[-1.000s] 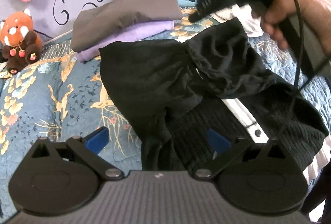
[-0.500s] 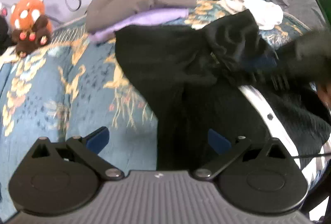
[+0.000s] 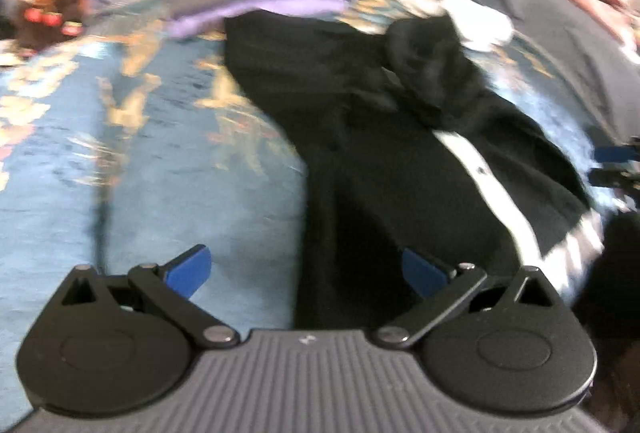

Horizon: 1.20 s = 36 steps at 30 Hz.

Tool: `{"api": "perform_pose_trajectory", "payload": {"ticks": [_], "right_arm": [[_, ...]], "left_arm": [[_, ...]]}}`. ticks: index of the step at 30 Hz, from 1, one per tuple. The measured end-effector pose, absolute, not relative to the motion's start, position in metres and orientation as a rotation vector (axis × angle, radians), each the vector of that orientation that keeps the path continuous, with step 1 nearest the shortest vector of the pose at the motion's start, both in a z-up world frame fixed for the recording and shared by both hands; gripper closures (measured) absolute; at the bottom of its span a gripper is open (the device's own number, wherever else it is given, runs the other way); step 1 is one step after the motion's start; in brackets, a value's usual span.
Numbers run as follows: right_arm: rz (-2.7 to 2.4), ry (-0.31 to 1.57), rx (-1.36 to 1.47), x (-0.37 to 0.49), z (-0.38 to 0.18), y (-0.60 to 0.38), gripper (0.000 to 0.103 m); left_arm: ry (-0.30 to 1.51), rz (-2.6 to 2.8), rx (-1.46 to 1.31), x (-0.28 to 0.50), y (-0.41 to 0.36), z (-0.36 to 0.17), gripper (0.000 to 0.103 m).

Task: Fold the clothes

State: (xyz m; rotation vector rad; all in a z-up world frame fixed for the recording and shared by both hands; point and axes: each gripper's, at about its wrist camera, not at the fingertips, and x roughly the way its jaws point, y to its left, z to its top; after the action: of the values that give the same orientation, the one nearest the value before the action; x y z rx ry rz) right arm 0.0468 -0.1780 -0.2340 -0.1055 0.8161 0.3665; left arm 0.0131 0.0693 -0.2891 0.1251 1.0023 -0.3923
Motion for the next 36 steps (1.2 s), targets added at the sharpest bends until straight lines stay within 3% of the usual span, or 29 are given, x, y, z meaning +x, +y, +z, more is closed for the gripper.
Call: {"api": "perform_pose_trajectory", "payload": {"ticks": [13,14,17,18,21,23,26,29,36], "right_arm": [[0.323,1.012,-0.023,0.048,-0.274,-0.203,0.056],[0.326,1.018,-0.023,0.048,-0.275,-0.203,0.059],[0.336,1.005,-0.027,0.042,-0.271,-0.199,0.087],[0.338,0.997,-0.027,0.04,-0.269,-0.198,0.091],[0.344,0.975,-0.027,0.033,-0.263,-0.195,0.098],[0.348,0.96,-0.028,0.028,-0.258,-0.193,0.098],[0.352,0.941,-0.029,0.022,-0.252,-0.189,0.098],[0.346,0.933,-0.028,0.017,-0.25,-0.19,0.098],[0.327,0.913,-0.014,0.01,-0.246,-0.194,0.098]], "left_arm": [[1.123,-0.35,0.116,0.019,0.064,-0.327,0.0],[1.127,-0.347,0.12,0.018,0.063,-0.327,0.0],[1.148,-0.335,0.115,0.014,0.061,-0.327,0.002],[1.161,-0.323,0.093,0.013,0.061,-0.327,0.004],[1.167,-0.321,0.026,0.008,0.065,-0.319,0.026],[1.167,-0.327,-0.011,0.002,0.068,-0.315,0.059],[1.17,-0.332,-0.04,-0.005,0.07,-0.311,0.085],[1.168,-0.328,-0.054,-0.011,0.07,-0.308,0.095],[1.145,-0.315,-0.049,-0.027,0.062,-0.296,0.097]]}}
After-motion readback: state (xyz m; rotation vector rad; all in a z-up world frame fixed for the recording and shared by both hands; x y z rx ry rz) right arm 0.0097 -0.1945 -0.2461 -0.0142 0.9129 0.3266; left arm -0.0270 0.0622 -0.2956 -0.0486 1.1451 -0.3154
